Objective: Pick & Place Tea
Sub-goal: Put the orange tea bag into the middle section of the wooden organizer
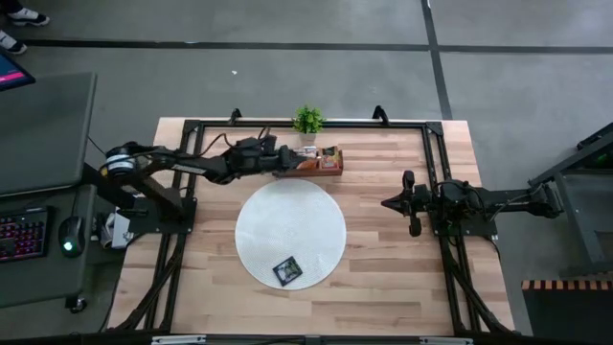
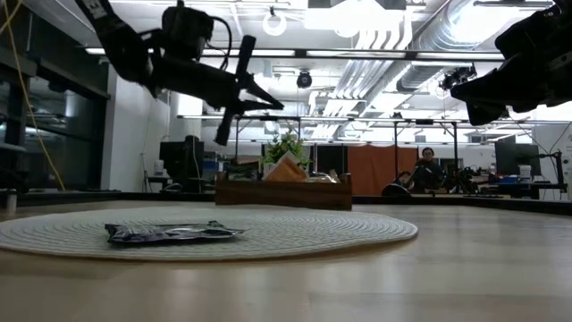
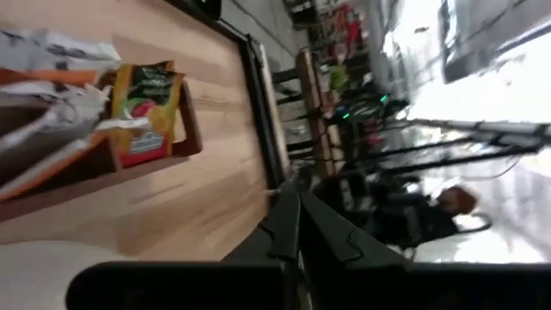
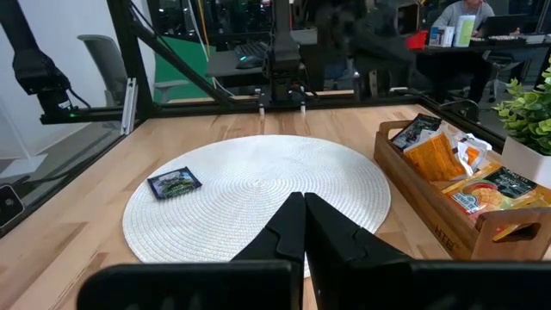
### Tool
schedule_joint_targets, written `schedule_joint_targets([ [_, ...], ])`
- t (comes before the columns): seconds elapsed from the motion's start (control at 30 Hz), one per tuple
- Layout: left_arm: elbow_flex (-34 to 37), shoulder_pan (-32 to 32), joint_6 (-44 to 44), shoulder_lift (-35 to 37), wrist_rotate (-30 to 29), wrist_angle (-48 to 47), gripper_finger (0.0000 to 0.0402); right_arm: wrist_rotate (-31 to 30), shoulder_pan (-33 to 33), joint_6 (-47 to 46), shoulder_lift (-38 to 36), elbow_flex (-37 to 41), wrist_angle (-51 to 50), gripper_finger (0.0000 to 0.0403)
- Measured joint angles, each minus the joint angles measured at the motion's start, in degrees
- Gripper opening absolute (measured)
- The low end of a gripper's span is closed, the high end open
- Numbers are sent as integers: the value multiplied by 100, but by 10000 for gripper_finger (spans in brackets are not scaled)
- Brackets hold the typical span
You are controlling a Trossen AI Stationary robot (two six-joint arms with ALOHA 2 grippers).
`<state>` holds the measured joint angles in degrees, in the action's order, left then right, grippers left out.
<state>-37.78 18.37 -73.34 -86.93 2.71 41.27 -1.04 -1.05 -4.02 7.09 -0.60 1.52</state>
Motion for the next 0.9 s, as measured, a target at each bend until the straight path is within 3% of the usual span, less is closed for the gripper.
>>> schedule_joint_targets([
  [0.37, -219, -198, 1482, 914, 61, -2800, 1, -2, 1, -1, 2, 0, 0, 1],
  [0.67, -747, -190, 1883, 599, -341, -4205, 0, 0, -1, 1, 2, 0, 0, 1],
  [0.9, -1417, -188, 2341, -19, -553, -4582, 0, -2, 1, -1, 2, 0, 0, 1],
])
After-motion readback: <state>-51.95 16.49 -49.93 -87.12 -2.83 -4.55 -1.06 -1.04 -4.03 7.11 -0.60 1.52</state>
